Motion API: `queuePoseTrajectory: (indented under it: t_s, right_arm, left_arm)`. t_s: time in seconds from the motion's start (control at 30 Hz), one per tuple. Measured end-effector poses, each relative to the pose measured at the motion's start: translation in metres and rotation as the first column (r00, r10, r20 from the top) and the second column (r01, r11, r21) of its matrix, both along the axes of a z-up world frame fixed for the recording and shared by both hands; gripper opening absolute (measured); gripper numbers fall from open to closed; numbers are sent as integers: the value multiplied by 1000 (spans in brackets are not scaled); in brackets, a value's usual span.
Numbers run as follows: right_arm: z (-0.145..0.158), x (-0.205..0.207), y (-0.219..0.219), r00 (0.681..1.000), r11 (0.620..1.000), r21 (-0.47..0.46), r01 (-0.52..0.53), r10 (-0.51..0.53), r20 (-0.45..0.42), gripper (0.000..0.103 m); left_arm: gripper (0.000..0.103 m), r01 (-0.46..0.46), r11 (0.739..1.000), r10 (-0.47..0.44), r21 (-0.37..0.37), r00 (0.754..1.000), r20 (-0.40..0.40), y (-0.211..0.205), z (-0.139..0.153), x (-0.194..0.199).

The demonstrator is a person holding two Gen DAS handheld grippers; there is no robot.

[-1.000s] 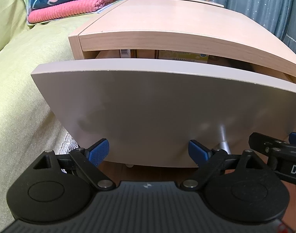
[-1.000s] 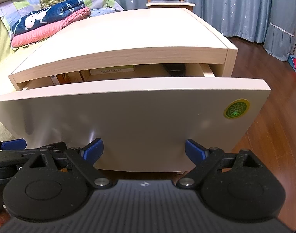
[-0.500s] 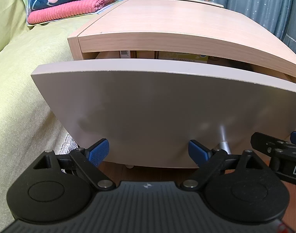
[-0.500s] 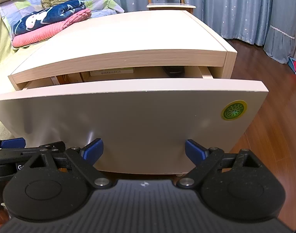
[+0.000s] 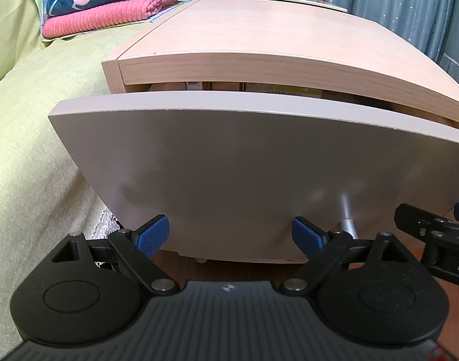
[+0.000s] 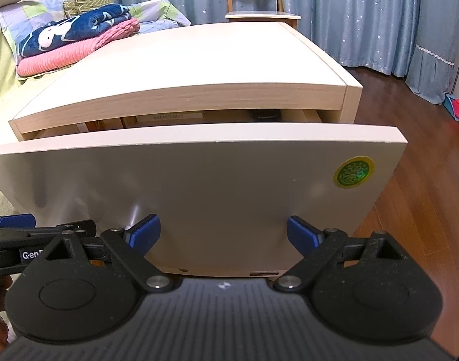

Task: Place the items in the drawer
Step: 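Keep pushing the drawer front with the right tool until nearly shut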

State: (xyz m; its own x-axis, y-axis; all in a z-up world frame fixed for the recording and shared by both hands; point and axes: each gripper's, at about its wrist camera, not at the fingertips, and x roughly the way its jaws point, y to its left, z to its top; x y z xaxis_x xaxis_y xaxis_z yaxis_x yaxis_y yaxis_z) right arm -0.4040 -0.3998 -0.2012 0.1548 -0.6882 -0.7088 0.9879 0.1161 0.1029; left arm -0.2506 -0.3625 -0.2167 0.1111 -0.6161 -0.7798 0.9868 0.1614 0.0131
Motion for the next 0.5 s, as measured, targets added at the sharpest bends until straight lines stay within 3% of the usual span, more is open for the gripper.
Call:
queuePoseTrajectory:
  t_s: [0.5]
  right_arm:
    - [0,2,-5,1000,1000,-10,9,-9,-12,90]
  left_arm:
    - [91,3,1000,-3,-5,1000,4,-5,-4,2]
